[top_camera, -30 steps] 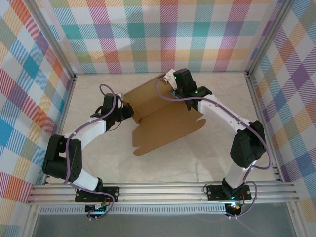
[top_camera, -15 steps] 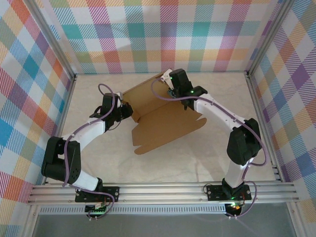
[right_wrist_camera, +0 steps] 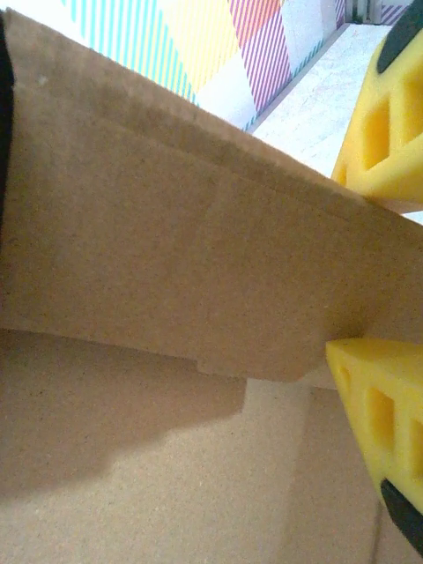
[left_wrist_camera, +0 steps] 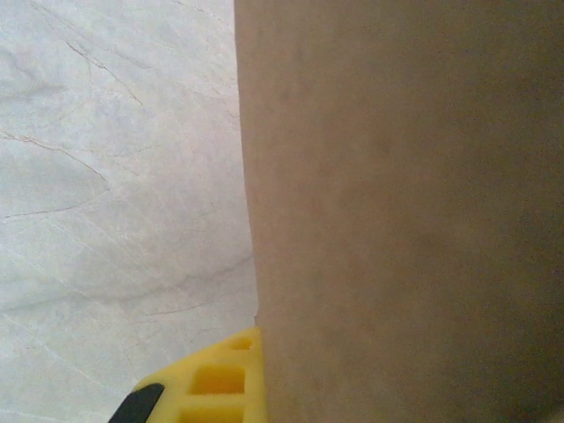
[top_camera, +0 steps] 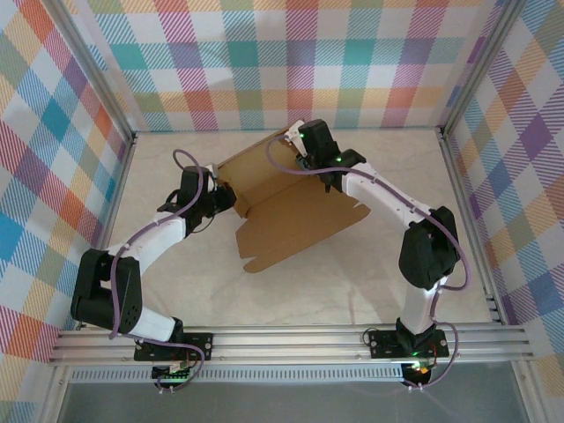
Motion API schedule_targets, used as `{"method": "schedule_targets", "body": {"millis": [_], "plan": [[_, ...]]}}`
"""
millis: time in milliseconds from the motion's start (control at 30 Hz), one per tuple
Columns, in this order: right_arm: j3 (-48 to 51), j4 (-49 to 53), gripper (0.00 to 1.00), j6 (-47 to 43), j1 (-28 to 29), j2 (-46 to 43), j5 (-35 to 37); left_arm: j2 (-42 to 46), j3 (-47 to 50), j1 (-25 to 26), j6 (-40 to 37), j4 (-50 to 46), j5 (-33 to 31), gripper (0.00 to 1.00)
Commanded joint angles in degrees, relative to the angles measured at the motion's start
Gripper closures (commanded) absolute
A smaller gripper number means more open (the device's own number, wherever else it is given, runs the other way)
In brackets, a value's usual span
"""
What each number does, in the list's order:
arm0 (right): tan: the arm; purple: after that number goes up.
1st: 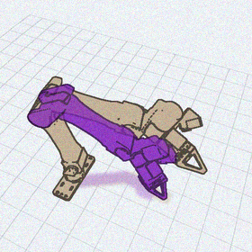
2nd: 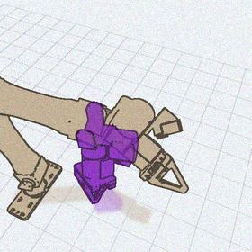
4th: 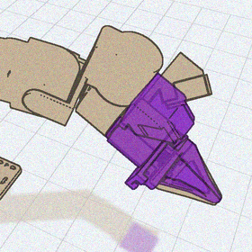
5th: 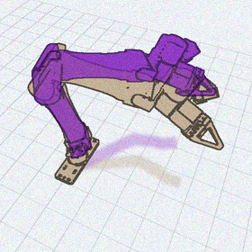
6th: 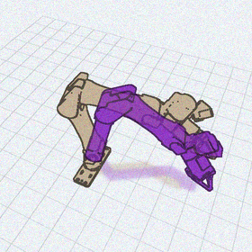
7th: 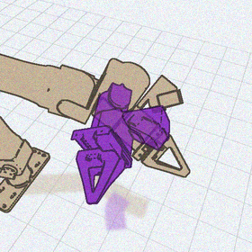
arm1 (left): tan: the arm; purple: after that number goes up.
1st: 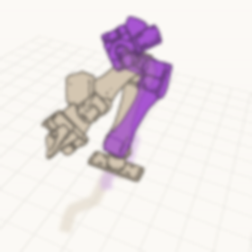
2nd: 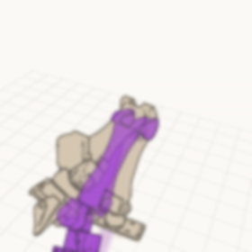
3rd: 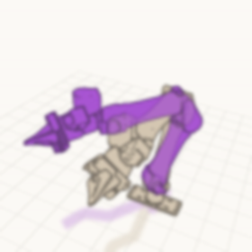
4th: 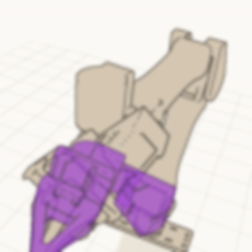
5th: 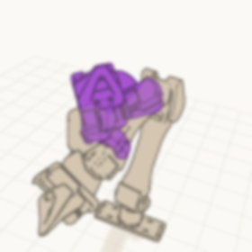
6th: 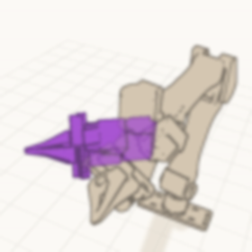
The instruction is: Fold the paper box
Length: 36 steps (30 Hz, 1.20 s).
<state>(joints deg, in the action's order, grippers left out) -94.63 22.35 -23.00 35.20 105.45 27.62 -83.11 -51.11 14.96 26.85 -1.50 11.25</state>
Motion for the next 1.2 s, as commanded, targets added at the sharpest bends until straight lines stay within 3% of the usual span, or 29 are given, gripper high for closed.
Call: {"method": "schedule_targets", "body": {"millis": [0, 133, 233, 400, 467, 567, 800, 1033, 1167], "plan": [[-1.0, 1.4, 0.62, -0.5, 0.9, 2.0, -4.0, 3.2, -0.9, 1.7, -2.3, 6.5, 7.0, 1.0], [-1.1, 1.5, 0.74, -1.8, 0.9, 2.7, -2.1, 3.2, -0.9, 1.7, -2.0, 6.4, 6.9, 1.0], [-0.5, 0.3, 1.0, -3.1, 1.4, 2.9, 0.4, 3.2, -0.9, 1.7, -2.1, 6.4, 6.8, 1.0], [0.5, -0.3, 1.0, -2.0, 1.7, 2.5, -0.1, 3.1, -1.0, 1.8, -1.7, 6.5, 6.9, 1.0], [0.6, -0.4, 0.78, -1.0, 1.6, 2.4, -1.1, 3.1, -0.9, 1.7, -1.7, 6.5, 6.9, 1.0], [0.7, 0.0, 0.66, 1.5, 1.0, 2.2, -4.0, 3.3, -0.9, 1.7, -1.6, 6.5, 6.9, 1.0], [0.8, 0.0, 0.6, 4.3, -0.9, 1.4, -8.3, 3.7, -0.6, 1.7, -1.7, 6.5, 6.6, 1.0], [0.6, 0.7, 0.45, 6.9, -2.8, 2.0, -12.8, 3.9, -0.3, 1.7, -1.7, 6.5, 6.8, 1.0], [1.0, 0.4, 0.44, 8.5, -4.1, 1.6, -15.6, 3.9, -0.4, 1.6, -1.7, 6.2, 6.9, 1.0]]}}
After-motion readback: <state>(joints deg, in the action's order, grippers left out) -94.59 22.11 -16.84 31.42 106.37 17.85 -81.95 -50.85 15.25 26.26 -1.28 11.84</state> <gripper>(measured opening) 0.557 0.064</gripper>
